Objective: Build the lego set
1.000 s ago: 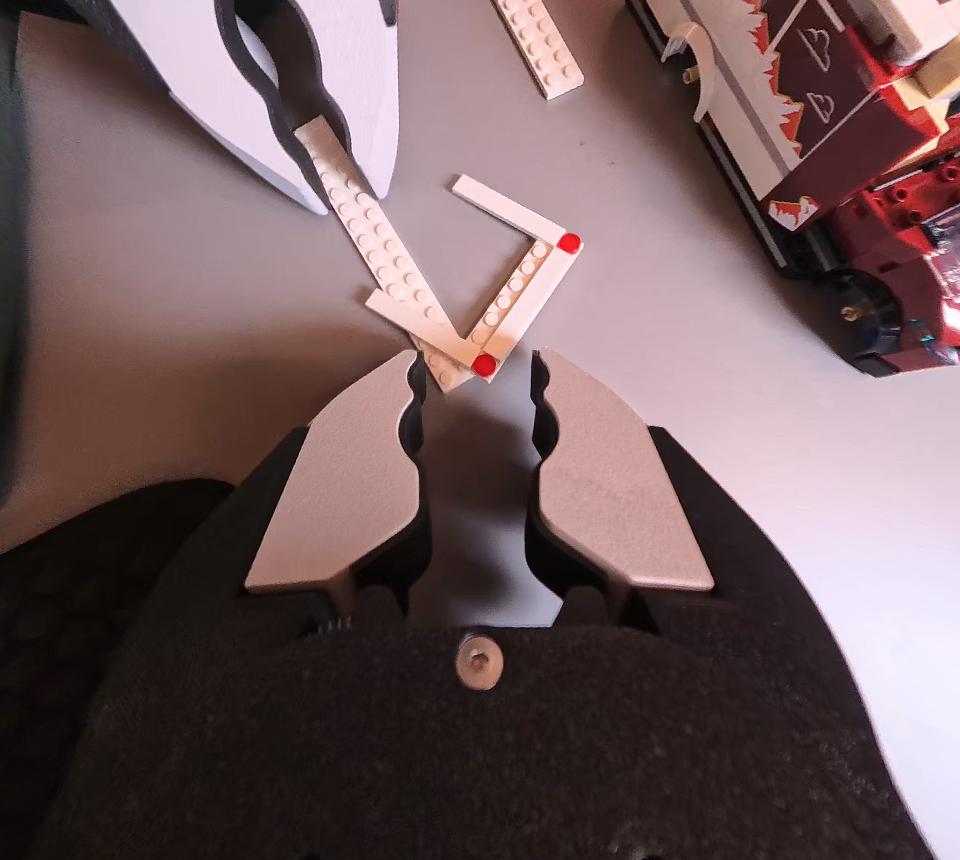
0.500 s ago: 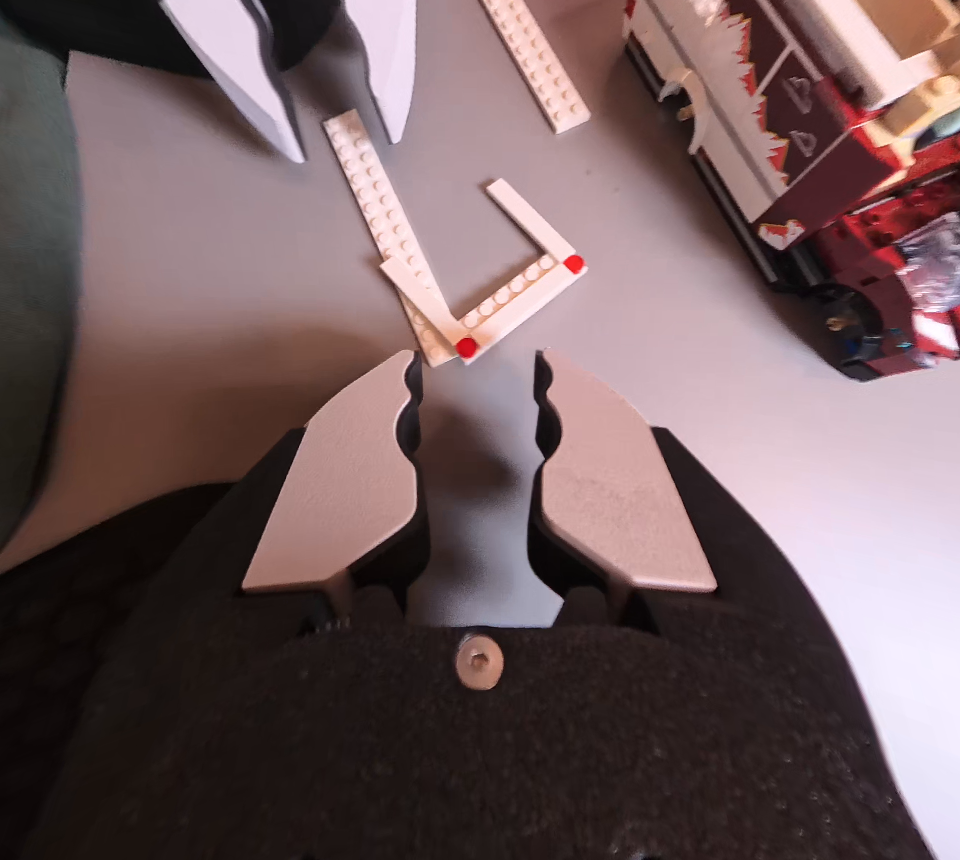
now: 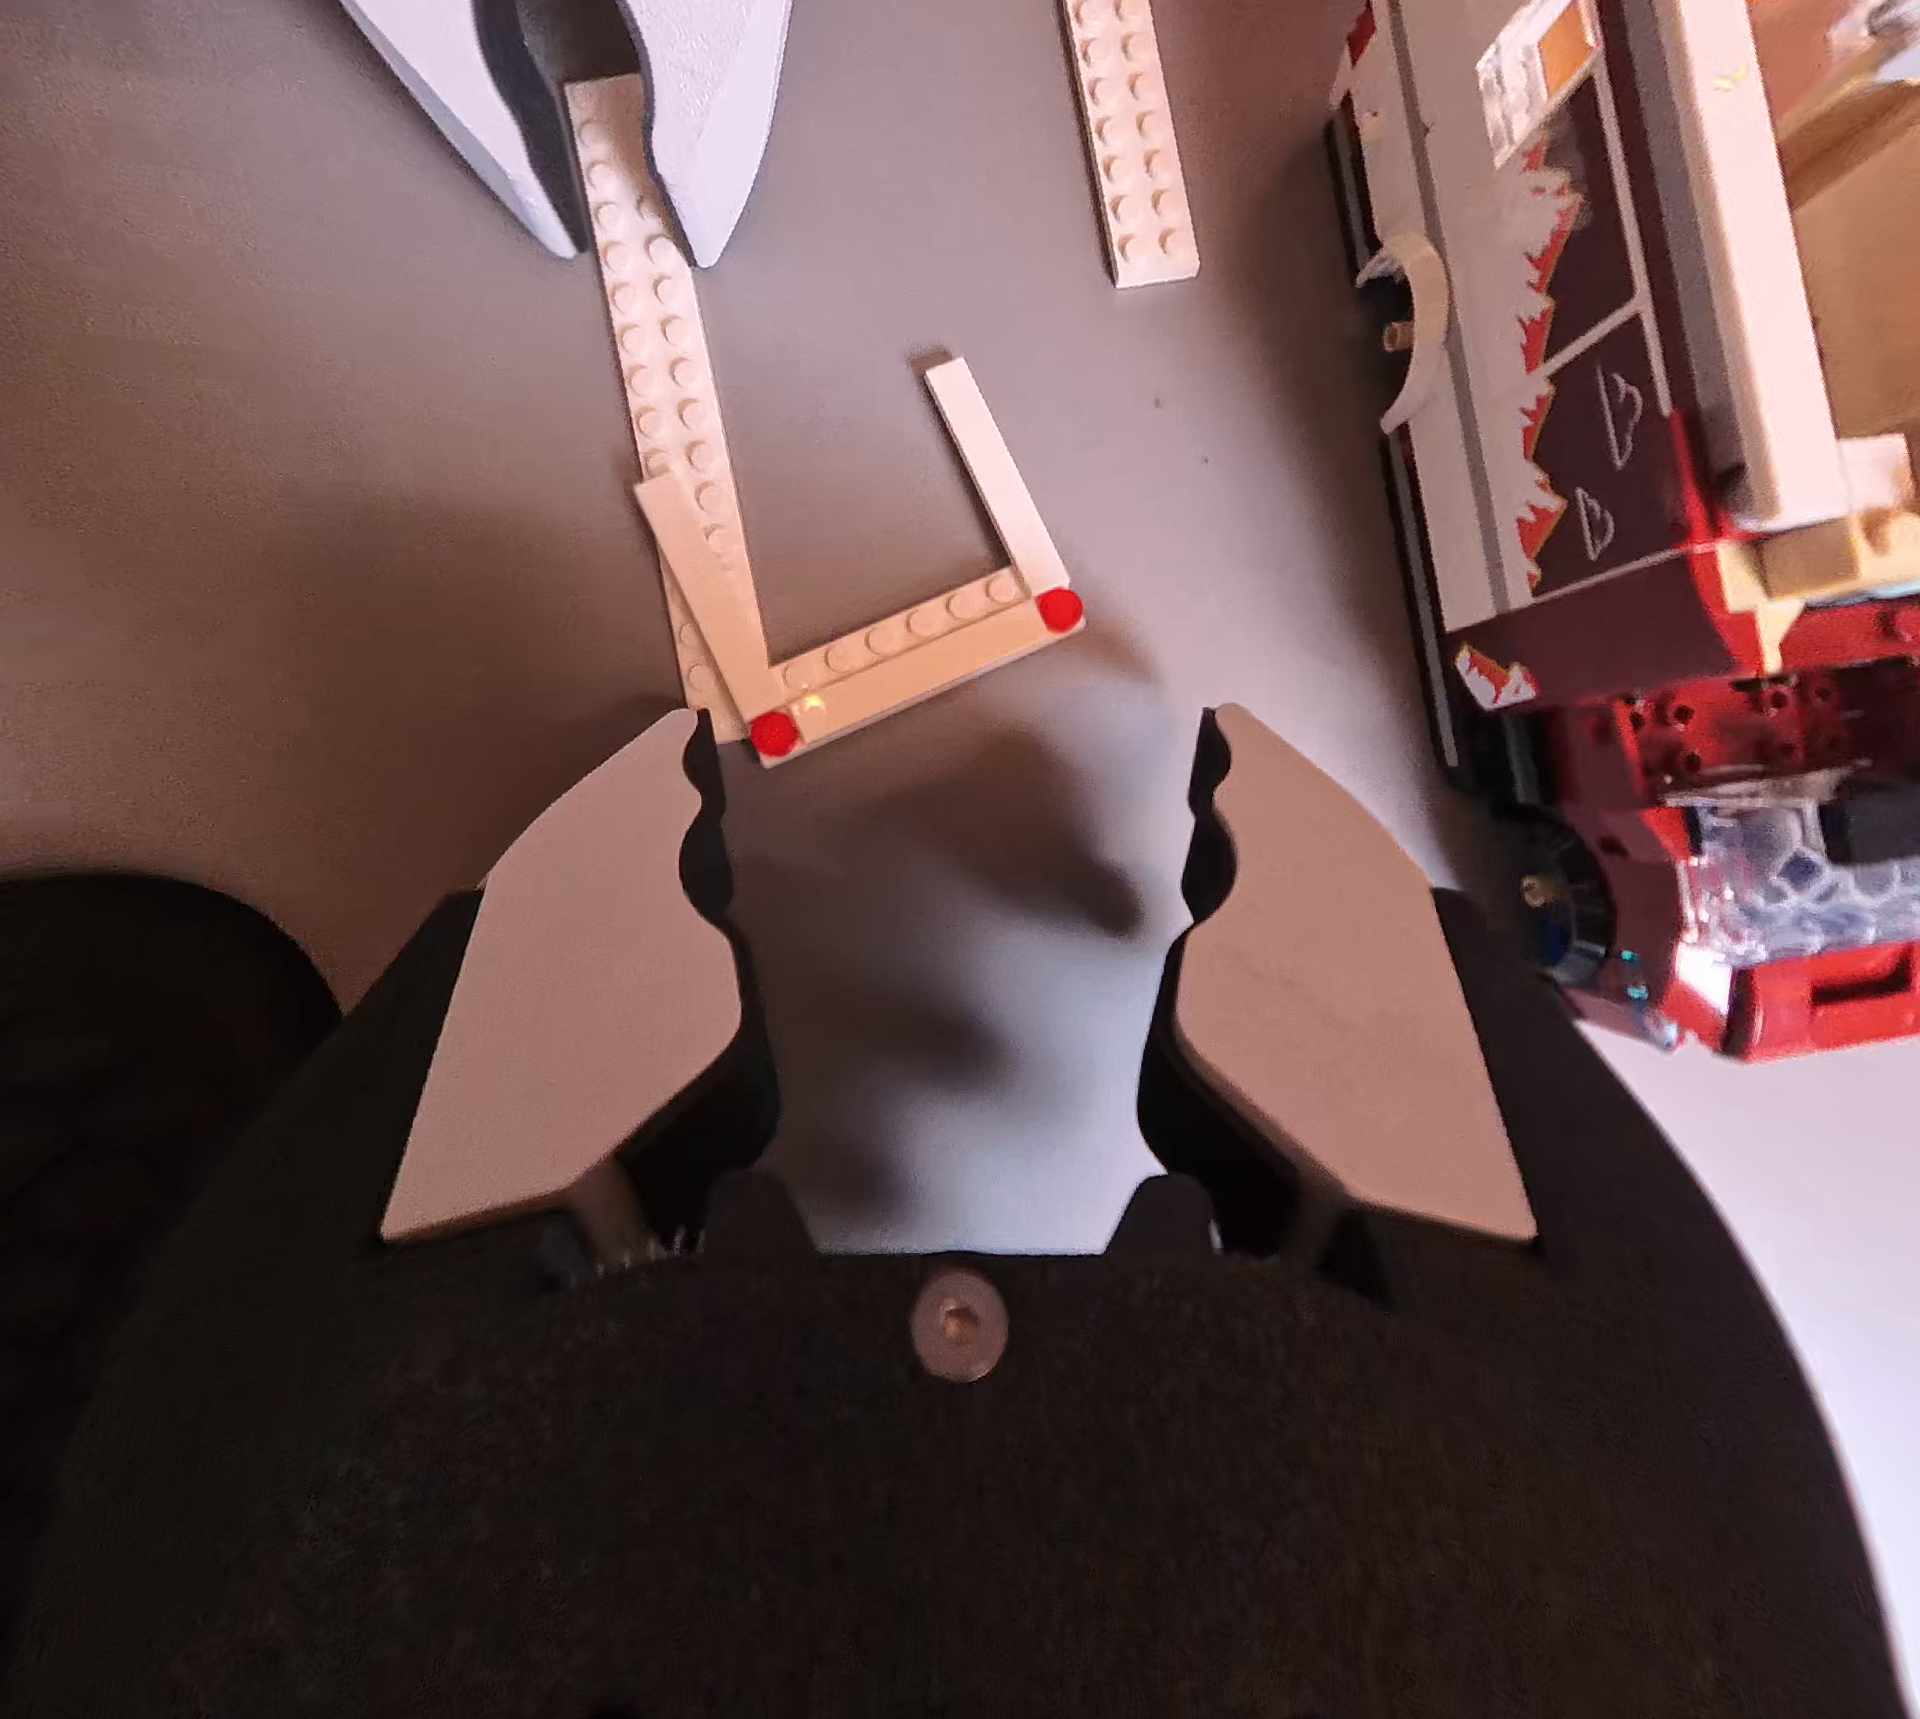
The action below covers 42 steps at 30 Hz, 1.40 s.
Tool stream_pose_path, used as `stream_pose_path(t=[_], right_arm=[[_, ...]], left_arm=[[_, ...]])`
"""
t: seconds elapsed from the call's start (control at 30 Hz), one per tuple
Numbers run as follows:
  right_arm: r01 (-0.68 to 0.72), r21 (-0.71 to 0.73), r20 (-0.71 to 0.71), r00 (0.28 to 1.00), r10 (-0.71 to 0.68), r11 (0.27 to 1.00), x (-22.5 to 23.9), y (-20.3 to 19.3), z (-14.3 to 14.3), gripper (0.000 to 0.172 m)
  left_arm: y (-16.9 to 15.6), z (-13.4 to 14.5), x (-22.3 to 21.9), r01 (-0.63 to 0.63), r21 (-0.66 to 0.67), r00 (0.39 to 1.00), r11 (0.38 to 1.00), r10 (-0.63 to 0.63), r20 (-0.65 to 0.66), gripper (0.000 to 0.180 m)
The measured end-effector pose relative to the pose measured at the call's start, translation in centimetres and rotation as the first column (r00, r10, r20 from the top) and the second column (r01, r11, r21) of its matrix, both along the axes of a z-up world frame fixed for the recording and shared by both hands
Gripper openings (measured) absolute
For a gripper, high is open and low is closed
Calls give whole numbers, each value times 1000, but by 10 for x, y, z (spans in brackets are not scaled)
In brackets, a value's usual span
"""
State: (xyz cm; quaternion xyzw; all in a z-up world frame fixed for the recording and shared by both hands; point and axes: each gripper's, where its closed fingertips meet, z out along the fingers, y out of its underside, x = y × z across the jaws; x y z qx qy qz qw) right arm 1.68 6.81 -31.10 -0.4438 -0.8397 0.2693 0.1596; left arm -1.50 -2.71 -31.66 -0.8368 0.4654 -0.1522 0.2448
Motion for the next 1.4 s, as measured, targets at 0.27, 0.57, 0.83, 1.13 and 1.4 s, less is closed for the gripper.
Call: stream_pose_path(t=[0.27, 0.57, 0.83, 1.13, 1.4], right_arm=[[-68, 16, 38, 997, 68, 998, 0, 1, -3, 91], [-115, -7, 7, 993, 115, 993, -5, -5, 1, 86], [-207, -57, 86, 974, 212, 977, -7, -18, -5, 72], [-97, -34, 69, 993, 99, 995, 2, -10, -6, 66], [-41, 3, 62, 997, 40, 999, -1, -16, -7, 69]], left_arm=[[0, 2, -16, -12, 21, 1000, 1000, 12, -20, 23], [6, 3, -5, -34, 12, 999, 999, 34, 28, 30], [7, 0, -8, -47, 16, 999, 999, 47, -10, 17], [2, 0, -22, -97, 7, 995, 995, 97, 4, 16], [3, 0, -15, -94, 12, 995, 996, 93, 22, 16]])
